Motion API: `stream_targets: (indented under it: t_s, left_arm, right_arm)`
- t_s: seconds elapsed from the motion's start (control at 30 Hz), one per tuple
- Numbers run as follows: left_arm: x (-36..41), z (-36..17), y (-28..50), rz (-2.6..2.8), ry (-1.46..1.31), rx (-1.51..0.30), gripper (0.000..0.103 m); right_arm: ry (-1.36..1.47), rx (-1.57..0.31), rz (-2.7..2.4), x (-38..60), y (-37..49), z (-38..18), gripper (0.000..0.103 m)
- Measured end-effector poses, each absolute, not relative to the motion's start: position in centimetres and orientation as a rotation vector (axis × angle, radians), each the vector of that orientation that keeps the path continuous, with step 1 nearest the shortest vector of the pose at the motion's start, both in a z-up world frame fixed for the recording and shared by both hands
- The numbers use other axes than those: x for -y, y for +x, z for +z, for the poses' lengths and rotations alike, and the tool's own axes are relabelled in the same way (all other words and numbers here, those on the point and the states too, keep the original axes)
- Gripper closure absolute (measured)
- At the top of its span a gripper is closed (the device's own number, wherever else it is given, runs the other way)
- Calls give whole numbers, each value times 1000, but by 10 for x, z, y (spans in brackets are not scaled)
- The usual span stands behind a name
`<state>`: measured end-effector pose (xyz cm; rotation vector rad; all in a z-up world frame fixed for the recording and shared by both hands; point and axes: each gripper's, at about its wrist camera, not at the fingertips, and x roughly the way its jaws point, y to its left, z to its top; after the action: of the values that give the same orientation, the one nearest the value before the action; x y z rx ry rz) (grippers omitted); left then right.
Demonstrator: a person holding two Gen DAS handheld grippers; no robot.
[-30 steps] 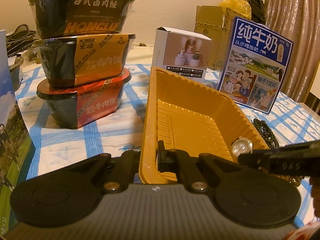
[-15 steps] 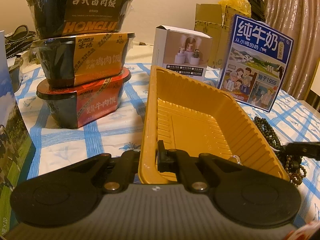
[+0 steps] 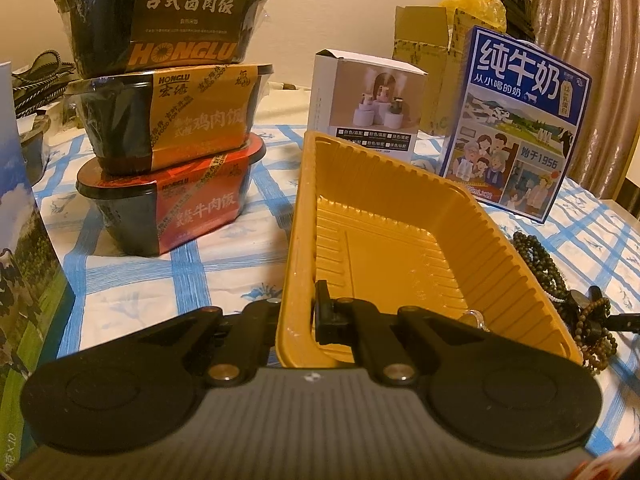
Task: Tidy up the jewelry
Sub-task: 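Grasp the brown bead bracelet from the jewelry pile with the right gripper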
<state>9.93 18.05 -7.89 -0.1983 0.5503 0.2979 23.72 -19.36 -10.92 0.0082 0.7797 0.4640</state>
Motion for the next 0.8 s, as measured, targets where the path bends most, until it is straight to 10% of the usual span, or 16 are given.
stream_targets:
  t_s: [0.3,0.8]
  left_arm:
    - [-181,-79,100,298,-198,-552,99]
    - [-181,-79,99,299,-206,-552,100]
  right_arm:
    - [34,-750,565,192,245,-112,96]
    - [-76,-677,909,163,153,-77,97]
